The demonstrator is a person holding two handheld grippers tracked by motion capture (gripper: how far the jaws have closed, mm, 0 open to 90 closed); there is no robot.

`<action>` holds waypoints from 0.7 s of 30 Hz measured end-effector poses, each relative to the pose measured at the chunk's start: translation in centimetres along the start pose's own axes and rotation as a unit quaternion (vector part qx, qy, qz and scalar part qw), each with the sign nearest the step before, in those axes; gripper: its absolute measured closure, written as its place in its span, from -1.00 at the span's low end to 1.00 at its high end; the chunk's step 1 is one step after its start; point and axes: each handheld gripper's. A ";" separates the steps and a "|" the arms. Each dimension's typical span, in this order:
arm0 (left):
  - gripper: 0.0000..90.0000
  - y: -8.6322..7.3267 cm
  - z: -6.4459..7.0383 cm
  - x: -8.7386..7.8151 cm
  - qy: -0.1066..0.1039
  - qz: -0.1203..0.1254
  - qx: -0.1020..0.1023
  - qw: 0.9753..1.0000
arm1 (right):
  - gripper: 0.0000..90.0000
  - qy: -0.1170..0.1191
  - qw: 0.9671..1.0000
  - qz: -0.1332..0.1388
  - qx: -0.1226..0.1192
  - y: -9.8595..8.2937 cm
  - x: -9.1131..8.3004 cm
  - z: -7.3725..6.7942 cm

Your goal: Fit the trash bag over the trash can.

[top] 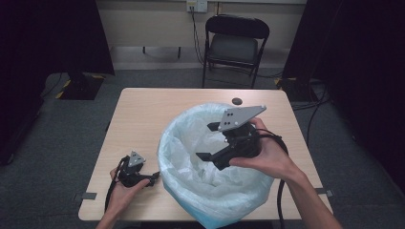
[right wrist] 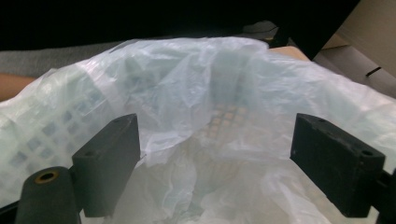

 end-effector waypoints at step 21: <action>-0.87 0.1 -0.2 0.2 0.011 -0.010 -0.006 1.000 | -0.71 -0.112 0.991 0.036 0.063 -2.3 -6.3 1.8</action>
Point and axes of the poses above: each handheld gripper's, and its own axes: x roughly forward along the jaws, y roughly out of its top, z roughly to its right, and after that the axes turned 3 degrees about -x, right-handed
